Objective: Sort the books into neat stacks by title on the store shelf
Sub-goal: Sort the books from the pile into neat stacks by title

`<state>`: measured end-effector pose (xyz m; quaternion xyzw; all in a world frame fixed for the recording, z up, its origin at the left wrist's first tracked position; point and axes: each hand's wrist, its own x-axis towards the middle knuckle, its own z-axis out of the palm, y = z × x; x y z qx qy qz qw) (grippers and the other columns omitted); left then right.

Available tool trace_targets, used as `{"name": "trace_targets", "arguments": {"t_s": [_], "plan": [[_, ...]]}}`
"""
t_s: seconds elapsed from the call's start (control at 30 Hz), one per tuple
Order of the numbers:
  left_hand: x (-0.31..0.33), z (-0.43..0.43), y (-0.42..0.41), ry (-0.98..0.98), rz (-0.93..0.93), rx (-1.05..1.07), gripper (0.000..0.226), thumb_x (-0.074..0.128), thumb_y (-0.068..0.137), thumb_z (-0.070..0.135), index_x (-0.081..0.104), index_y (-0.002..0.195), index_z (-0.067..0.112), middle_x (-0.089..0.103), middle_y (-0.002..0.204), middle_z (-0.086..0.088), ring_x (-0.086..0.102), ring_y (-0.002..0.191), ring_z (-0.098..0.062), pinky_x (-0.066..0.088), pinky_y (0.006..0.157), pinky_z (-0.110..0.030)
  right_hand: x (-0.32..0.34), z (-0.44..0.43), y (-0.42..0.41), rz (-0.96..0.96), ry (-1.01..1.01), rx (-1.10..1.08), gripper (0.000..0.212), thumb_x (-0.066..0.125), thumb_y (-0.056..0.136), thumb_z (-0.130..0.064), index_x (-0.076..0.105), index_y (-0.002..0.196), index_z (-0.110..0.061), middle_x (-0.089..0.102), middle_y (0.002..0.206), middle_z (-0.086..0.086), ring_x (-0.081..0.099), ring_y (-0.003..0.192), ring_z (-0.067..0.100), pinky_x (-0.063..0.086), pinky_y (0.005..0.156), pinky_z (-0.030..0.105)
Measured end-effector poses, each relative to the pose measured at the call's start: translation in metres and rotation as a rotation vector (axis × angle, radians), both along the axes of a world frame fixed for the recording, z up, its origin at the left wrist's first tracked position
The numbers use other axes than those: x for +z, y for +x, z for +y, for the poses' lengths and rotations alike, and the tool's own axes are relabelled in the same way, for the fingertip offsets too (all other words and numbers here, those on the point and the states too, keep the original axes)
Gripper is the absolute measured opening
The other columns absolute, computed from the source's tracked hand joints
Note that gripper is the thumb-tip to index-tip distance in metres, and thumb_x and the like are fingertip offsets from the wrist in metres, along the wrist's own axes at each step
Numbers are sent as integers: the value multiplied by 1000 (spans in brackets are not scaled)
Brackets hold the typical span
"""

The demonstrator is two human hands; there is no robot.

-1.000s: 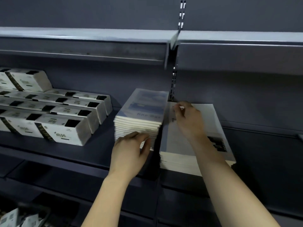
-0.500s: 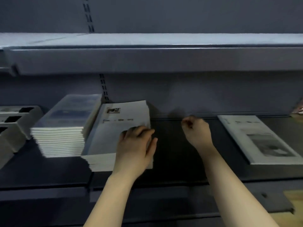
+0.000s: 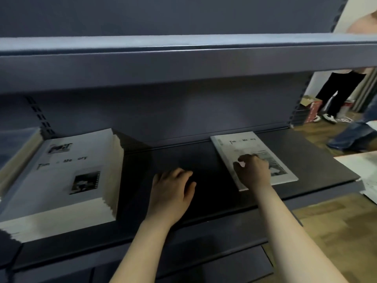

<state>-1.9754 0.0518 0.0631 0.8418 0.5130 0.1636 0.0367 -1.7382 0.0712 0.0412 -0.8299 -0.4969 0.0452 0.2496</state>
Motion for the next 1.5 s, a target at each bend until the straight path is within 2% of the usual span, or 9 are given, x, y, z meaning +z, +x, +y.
{"name": "trace_targets", "arguments": {"t_s": [0.23, 0.4, 0.67, 0.77, 0.9, 1.13, 1.3, 1.4, 1.5], "plan": [[-7, -1, 46, -32, -22, -36, 40, 33, 98, 45, 45, 134, 33, 48, 131, 15, 46, 118, -10, 25, 101, -30, -8, -19, 61, -80, -247, -211, 57, 55, 87, -55, 62, 122, -10, 49, 131, 15, 39, 122, 38, 36, 98, 46], [-13, 0, 68, -61, -10, -29, 40, 32, 98, 45, 44, 134, 33, 47, 132, 14, 45, 120, -10, 25, 103, -31, -9, -20, 82, -24, -229, -262, 80, 63, 74, -69, 58, 126, -8, 50, 129, 16, 40, 122, 37, 37, 96, 44], [-18, 2, 78, -74, 1, 7, 41, 31, 98, 45, 42, 135, 33, 46, 134, 14, 45, 120, -9, 25, 105, -31, -2, -14, 107, 140, -246, -226, 100, 80, 53, -69, 53, 125, -4, 51, 129, 19, 46, 120, 40, 44, 96, 45], [-18, 3, 78, -77, 2, 27, 41, 31, 98, 46, 42, 136, 33, 46, 134, 14, 45, 119, -9, 25, 105, -31, -4, -12, 113, 219, -236, -177, 93, 84, 53, -62, 57, 117, 0, 56, 120, 19, 54, 110, 38, 49, 86, 42], [-17, 4, 76, -80, 9, 48, 40, 31, 98, 45, 41, 136, 34, 44, 135, 14, 46, 119, -9, 24, 105, -31, -1, -7, 118, 188, -204, -153, 50, 74, 79, -39, 59, 105, 0, 63, 104, 19, 55, 86, 33, 41, 68, 35], [-15, 7, 70, -50, 5, 80, 40, 33, 98, 45, 41, 136, 34, 45, 135, 13, 46, 119, -11, 27, 104, -32, -7, -12, 125, 524, 94, -60, 17, 65, 88, -19, 57, 89, -4, 62, 89, 19, 57, 80, 32, 41, 67, 37], [-12, 6, 59, -40, -3, 105, 41, 34, 98, 45, 42, 136, 34, 45, 136, 12, 45, 121, -13, 27, 106, -35, -12, -21, 113, 923, 340, -17, 26, 68, 84, -9, 49, 67, -16, 56, 73, 13, 61, 74, 29, 48, 68, 42], [-9, 2, 47, -35, -23, 115, 41, 34, 97, 45, 43, 136, 34, 45, 137, 12, 45, 121, -13, 27, 105, -34, -5, -20, 94, 1063, 368, 39, 30, 56, 91, 6, 45, 69, -12, 57, 64, 5, 63, 56, 13, 53, 55, 23], [-6, -4, 30, -29, -28, 137, 41, 34, 97, 45, 42, 136, 34, 44, 138, 12, 44, 122, -14, 25, 104, -34, -1, -19, 72, 1135, 368, 73, 27, 52, 92, 6, 50, 72, -12, 64, 53, -7, 63, 50, 3, 50, 49, 15]]}}
